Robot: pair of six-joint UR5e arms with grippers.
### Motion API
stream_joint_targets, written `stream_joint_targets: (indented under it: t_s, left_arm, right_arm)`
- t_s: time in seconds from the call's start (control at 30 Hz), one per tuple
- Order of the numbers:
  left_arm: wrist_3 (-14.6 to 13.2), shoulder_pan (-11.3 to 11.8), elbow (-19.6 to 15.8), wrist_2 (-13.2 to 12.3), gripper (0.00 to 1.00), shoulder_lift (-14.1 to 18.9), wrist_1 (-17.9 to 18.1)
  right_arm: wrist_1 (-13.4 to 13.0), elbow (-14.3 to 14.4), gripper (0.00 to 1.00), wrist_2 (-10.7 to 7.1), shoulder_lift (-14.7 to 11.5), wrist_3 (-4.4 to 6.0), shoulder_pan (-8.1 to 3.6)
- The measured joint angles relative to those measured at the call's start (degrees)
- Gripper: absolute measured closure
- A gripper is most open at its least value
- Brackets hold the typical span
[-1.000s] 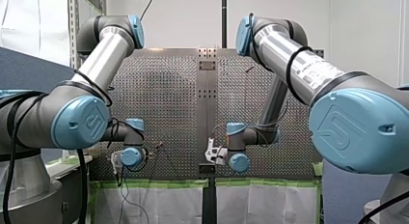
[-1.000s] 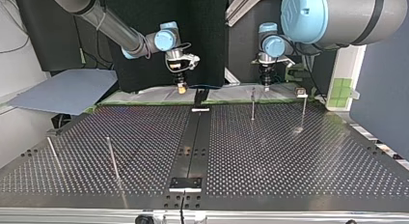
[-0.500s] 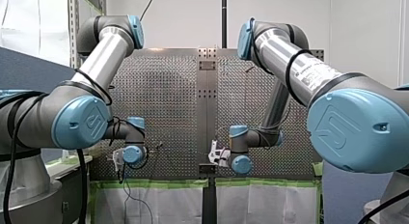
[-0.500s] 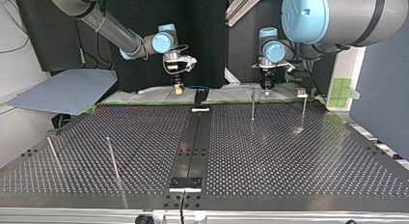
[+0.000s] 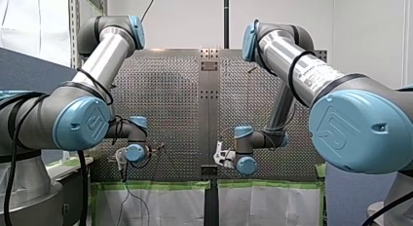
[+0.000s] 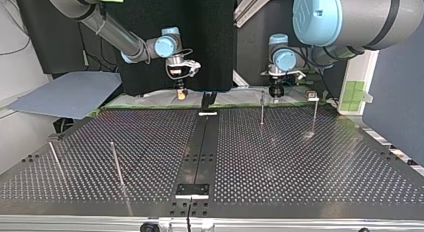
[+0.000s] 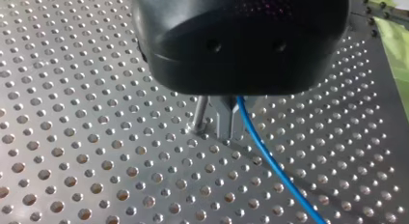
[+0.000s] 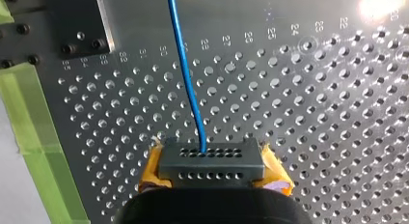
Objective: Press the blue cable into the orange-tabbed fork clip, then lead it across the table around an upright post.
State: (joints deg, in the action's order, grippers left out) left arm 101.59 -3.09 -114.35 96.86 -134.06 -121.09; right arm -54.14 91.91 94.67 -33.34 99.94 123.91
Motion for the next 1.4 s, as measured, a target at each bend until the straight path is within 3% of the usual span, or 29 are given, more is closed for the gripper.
stream_joint_targets:
  t_s: [0.33,0.77,0.8,0.83,0.87,0.93,1.07,1.1,1.17,1.23,1.27,1.3,1.33,1.37,1.4]
  left_arm:
    - [1.66,0.66,1.42,-1.59,1.00,0.00,-1.17]
    - [2.92,1.77,1.69,-2.36,1.00,0.00,-0.99]
    - [3.00,1.88,1.69,-2.39,0.96,0.00,-0.64]
    - [3.10,1.97,1.71,-2.40,0.81,0.00,-0.28]
    - [3.27,2.06,1.71,-2.40,0.81,0.00,0.14]
    - [3.85,2.29,1.70,-2.42,0.58,0.00,1.35]
    - [4.87,2.74,1.70,-2.10,0.51,0.00,3.69]
    - [5.01,2.84,1.70,-1.79,0.44,0.00,4.40]
    - [4.84,2.96,1.71,-1.65,0.44,0.00,5.39]
    - [4.73,3.14,1.70,-1.89,0.32,0.00,6.16]
    - [4.77,3.22,1.71,-2.11,0.32,0.00,6.20]
    - [4.86,3.32,1.70,-2.55,0.24,0.00,6.06]
    - [4.95,3.39,1.70,-2.97,0.08,0.00,5.84]
    - [4.98,3.46,1.70,-3.43,0.08,0.00,5.53]
    - [4.92,3.55,1.70,-4.11,0.00,0.00,5.02]
  right_arm:
    - [0.38,-1.14,1.00,-0.34,1.04,0.01,-1.12]
    - [2.95,-4.29,1.00,-1.10,1.25,0.00,-2.35]
    - [3.14,-4.43,1.00,-1.16,1.26,0.00,-2.39]
    - [3.30,-4.54,1.00,-1.21,1.27,0.00,-2.42]
    - [3.46,-4.62,1.00,-1.25,1.29,0.00,-2.44]
    - [3.65,-4.72,1.00,-1.29,1.33,-0.02,-2.46]
    - [3.83,-4.76,1.00,-1.37,1.45,-0.03,-2.50]
    - [3.84,-4.75,1.00,-1.38,1.48,-0.02,-2.53]
    - [3.85,-4.75,1.00,-1.40,1.52,-0.01,-2.55]
    - [3.85,-4.77,1.00,-1.40,1.54,0.00,-2.55]
    - [3.85,-4.77,1.00,-1.40,1.57,0.00,-2.56]
    - [3.86,-4.77,1.00,-1.40,1.59,0.00,-2.56]
    - [3.86,-4.77,1.00,-1.40,1.61,0.00,-2.57]
    - [3.86,-4.77,1.00,-1.40,1.62,0.00,-2.57]
    - [3.86,-4.77,1.00,-1.40,1.63,0.00,-2.57]
